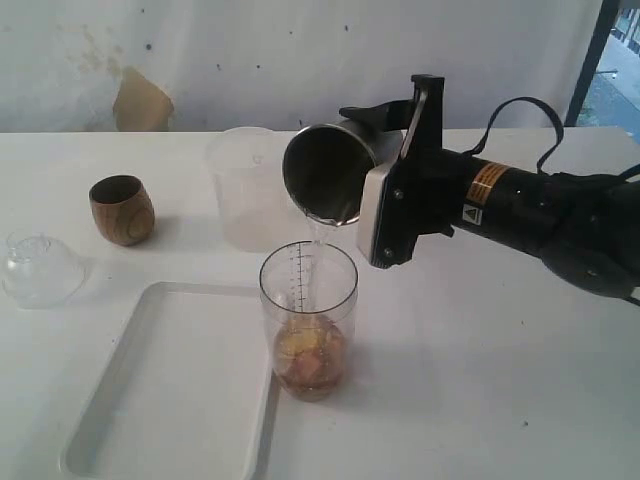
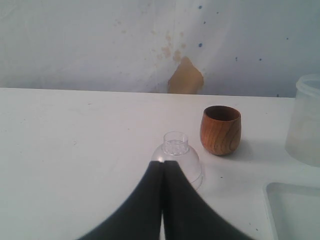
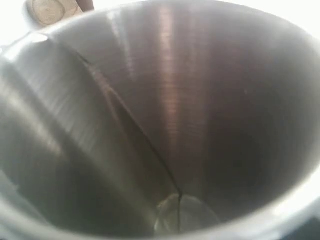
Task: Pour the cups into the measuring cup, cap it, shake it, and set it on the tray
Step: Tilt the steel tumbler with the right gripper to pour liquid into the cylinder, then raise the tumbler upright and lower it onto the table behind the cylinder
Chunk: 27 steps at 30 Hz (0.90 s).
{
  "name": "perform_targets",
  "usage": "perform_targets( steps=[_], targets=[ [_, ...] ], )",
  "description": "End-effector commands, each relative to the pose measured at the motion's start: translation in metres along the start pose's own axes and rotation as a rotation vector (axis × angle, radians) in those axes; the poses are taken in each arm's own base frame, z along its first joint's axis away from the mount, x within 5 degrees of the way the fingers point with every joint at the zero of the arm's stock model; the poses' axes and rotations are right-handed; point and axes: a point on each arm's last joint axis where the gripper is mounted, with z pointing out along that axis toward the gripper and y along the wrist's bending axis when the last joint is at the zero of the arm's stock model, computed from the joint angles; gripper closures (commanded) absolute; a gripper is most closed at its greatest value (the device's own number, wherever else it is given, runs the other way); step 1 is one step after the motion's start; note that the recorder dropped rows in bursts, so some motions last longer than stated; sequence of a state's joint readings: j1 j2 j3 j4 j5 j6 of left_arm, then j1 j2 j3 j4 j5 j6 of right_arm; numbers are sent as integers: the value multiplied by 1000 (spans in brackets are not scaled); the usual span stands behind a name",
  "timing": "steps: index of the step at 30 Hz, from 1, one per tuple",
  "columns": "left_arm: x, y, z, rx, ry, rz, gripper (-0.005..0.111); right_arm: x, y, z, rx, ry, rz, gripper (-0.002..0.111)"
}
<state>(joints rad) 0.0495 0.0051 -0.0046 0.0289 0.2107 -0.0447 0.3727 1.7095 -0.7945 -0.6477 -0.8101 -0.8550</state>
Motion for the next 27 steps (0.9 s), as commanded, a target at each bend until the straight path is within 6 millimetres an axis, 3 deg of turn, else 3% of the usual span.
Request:
perform_targets(
  steps=[1, 7, 21, 27],
  targets=[
    [0, 0, 0, 3, -9, -1, 107, -3, -10, 0, 48, -9, -1, 108],
    [0, 0, 0, 3, -9, -1, 107, -3, -10, 0, 47, -10, 25, 108],
    [0, 0, 0, 3, -9, -1, 107, 7, -5, 1, 49, 86, 802, 108],
    [0, 0, 0, 3, -9, -1, 107, 24, 3, 4, 149, 162, 1005, 108]
  ],
)
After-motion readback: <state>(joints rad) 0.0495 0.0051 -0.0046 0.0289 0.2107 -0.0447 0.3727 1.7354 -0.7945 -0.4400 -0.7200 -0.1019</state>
